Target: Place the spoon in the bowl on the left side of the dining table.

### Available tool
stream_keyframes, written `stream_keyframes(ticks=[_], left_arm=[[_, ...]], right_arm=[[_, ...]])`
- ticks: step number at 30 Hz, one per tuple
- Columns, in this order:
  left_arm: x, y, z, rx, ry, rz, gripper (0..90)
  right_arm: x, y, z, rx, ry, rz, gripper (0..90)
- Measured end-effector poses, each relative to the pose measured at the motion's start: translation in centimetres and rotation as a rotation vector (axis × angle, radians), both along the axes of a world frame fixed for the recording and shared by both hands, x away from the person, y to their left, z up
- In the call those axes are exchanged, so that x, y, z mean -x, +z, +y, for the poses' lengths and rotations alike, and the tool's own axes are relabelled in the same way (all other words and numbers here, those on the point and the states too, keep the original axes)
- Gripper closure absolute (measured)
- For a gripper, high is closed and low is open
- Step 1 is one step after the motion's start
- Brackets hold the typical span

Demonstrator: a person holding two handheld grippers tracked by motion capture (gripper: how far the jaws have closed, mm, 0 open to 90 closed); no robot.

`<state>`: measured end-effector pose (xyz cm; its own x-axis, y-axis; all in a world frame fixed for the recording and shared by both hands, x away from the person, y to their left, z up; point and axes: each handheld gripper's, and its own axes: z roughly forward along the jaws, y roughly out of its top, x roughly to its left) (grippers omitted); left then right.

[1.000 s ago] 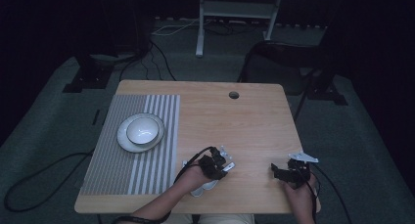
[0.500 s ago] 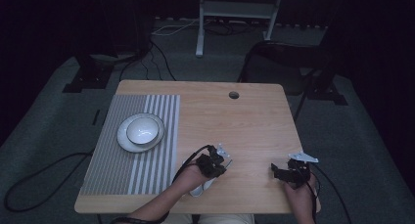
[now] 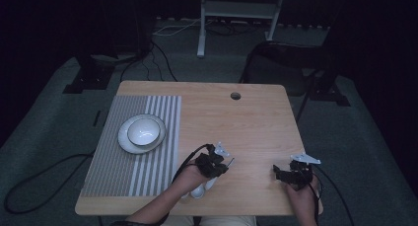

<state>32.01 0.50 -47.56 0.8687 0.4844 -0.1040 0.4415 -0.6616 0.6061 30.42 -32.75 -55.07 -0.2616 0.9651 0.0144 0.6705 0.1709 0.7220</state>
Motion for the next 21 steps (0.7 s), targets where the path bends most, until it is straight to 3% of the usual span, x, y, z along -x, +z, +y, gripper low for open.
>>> stream_keyframes(ticks=[9, 21], left_arm=[[0.3, 0.8, 0.2, 0.023, -0.014, -0.007, 85.7], [0.2, 2.9, 1.7, 0.070, 0.013, -0.046, 85.7]], right_arm=[[0.0, 0.0, 0.0, 0.000, 0.000, 0.000, 11.9], [0.0, 0.0, 0.0, -0.001, -0.001, 0.000, 11.9]])
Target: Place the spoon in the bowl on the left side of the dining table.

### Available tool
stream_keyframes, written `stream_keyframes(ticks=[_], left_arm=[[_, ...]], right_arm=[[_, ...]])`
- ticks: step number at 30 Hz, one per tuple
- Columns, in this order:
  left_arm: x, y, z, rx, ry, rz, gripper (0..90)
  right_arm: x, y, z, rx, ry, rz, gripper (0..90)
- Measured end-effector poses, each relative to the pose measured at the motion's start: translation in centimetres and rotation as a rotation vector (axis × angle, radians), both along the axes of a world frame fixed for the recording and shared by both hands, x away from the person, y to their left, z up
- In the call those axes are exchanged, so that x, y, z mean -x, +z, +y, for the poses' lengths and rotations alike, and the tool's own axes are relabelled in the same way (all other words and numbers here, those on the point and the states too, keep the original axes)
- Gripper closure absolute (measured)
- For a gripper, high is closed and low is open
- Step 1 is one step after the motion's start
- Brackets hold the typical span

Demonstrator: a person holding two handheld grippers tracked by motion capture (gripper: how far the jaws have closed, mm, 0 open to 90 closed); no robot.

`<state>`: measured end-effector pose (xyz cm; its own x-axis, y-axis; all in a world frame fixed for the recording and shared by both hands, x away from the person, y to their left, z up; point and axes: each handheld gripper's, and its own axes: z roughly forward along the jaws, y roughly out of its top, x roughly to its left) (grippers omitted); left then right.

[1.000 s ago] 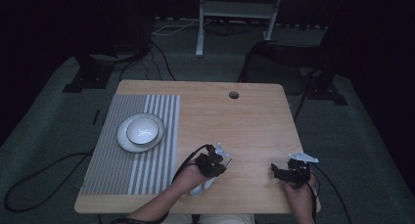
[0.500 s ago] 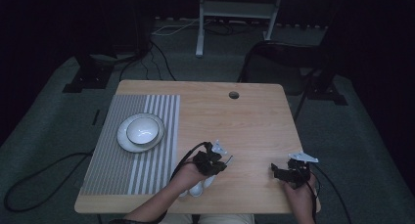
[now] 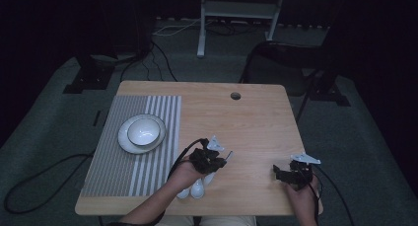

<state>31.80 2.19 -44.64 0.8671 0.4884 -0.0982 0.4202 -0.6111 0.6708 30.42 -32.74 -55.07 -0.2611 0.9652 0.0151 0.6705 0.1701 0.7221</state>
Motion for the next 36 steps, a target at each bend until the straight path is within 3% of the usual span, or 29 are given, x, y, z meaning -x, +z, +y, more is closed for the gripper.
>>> stream_keyframes(ticks=[20, 29, 36], left_arm=[[-1.1, 2.0, 4.0, 0.031, 0.090, -0.030, 85.6], [-2.0, 2.5, 6.8, 0.025, 0.163, -0.048, 85.7], [-2.7, 2.5, 8.9, 0.044, 0.212, -0.041, 85.6]], right_arm=[[0.0, 0.0, 0.0, 0.000, 0.000, 0.000, 11.9], [0.0, 0.0, 0.0, 0.000, -0.002, 0.000, 11.9], [0.0, 0.0, 0.0, 0.001, -0.004, 0.001, 11.9]])
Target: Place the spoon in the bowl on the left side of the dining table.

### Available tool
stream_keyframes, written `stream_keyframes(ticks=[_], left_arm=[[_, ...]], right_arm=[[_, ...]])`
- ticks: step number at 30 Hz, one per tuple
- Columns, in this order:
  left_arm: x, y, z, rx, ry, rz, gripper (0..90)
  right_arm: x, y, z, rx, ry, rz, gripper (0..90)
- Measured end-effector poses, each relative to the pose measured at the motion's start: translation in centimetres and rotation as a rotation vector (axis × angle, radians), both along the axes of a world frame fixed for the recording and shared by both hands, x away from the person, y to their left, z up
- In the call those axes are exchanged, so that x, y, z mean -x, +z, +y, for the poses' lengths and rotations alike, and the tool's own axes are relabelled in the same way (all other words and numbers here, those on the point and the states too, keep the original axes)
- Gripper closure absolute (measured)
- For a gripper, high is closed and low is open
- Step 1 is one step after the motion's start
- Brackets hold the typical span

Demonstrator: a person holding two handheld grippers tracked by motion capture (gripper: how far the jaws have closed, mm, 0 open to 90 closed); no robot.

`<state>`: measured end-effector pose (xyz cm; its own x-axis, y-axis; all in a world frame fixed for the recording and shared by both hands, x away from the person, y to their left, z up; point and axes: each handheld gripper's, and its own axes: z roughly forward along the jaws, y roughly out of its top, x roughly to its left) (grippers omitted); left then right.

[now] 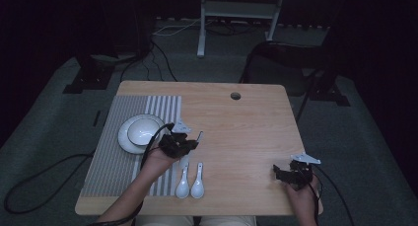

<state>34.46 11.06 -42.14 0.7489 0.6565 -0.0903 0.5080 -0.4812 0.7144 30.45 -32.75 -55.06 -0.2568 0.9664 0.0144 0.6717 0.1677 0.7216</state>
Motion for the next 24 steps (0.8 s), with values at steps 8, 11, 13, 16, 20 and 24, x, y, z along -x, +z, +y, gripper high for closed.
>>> stream_keyframes(ticks=[8, 11, 13, 16, 20, 24], left_arm=[[-0.8, 0.2, 2.4, -0.001, 0.061, -0.013, 85.6], [-1.2, 0.2, 3.5, 0.018, 0.073, -0.008, 85.6], [-1.4, 0.3, 4.1, 0.029, 0.095, -0.013, 85.6], [-1.8, 0.3, 5.1, 0.040, 0.121, -0.018, 85.6], [-2.4, 0.4, 6.4, 0.043, 0.145, -0.020, 85.6], [-2.9, 0.6, 7.5, 0.062, 0.166, -0.024, 85.6]], right_arm=[[0.0, 0.0, 0.0, 0.001, 0.001, 0.000, 11.9], [0.0, 0.0, 0.0, 0.001, -0.001, 0.000, 11.9], [0.0, 0.0, 0.0, 0.002, -0.001, 0.000, 11.9], [0.0, 0.0, 0.0, 0.001, -0.001, 0.000, 11.9], [0.0, 0.0, 0.0, 0.001, -0.002, 0.000, 11.9], [0.0, 0.0, 0.0, 0.001, -0.002, -0.001, 11.9]])
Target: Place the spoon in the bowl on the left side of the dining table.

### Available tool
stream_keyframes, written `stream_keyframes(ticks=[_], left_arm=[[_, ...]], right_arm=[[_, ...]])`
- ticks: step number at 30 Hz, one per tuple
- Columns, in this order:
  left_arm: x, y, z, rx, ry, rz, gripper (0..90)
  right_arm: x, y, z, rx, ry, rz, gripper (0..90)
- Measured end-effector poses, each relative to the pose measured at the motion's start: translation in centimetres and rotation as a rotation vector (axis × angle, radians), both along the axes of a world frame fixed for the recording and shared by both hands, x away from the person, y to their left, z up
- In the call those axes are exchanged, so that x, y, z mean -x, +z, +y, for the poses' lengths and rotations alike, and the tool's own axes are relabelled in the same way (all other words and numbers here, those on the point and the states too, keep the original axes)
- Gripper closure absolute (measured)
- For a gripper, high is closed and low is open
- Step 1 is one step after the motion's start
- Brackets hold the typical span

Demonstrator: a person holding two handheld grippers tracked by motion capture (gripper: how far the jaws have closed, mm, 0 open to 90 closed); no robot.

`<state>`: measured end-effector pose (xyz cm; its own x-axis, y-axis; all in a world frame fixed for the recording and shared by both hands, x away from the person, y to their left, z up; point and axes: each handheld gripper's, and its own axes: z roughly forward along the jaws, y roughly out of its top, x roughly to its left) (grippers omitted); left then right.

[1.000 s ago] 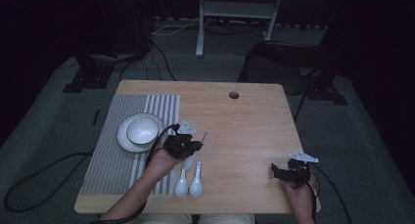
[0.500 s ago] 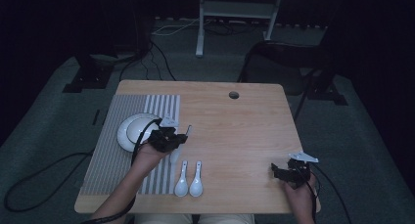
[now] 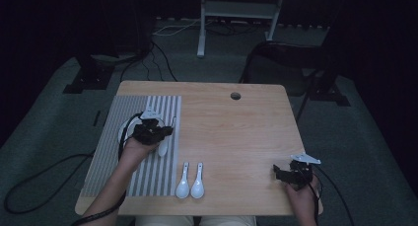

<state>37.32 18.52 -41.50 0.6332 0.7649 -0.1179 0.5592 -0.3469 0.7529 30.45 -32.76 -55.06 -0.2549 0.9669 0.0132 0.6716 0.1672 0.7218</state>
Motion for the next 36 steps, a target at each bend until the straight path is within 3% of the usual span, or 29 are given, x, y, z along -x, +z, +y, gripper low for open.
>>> stream_keyframes(ticks=[3, 9, 25, 34, 36], left_arm=[[-0.3, 0.2, 0.8, -0.002, 0.023, -0.010, 85.6], [-0.8, 0.3, 2.7, 0.034, 0.067, -0.021, 85.6], [-3.8, 0.2, 6.0, -0.005, 0.166, -0.012, 85.6], [-5.4, -2.0, 6.0, -0.027, 0.214, 0.027, 85.6], [-5.8, -2.7, 5.9, -0.054, 0.235, 0.042, 85.6]], right_arm=[[0.0, 0.0, 0.0, 0.000, 0.000, 0.000, 11.9], [0.0, 0.0, 0.0, 0.000, 0.000, 0.000, 11.9], [0.0, 0.0, 0.0, -0.001, -0.002, 0.001, 12.0], [0.0, 0.0, 0.0, 0.000, -0.002, 0.001, 12.0], [0.0, 0.0, 0.0, 0.000, -0.002, 0.001, 12.0]])
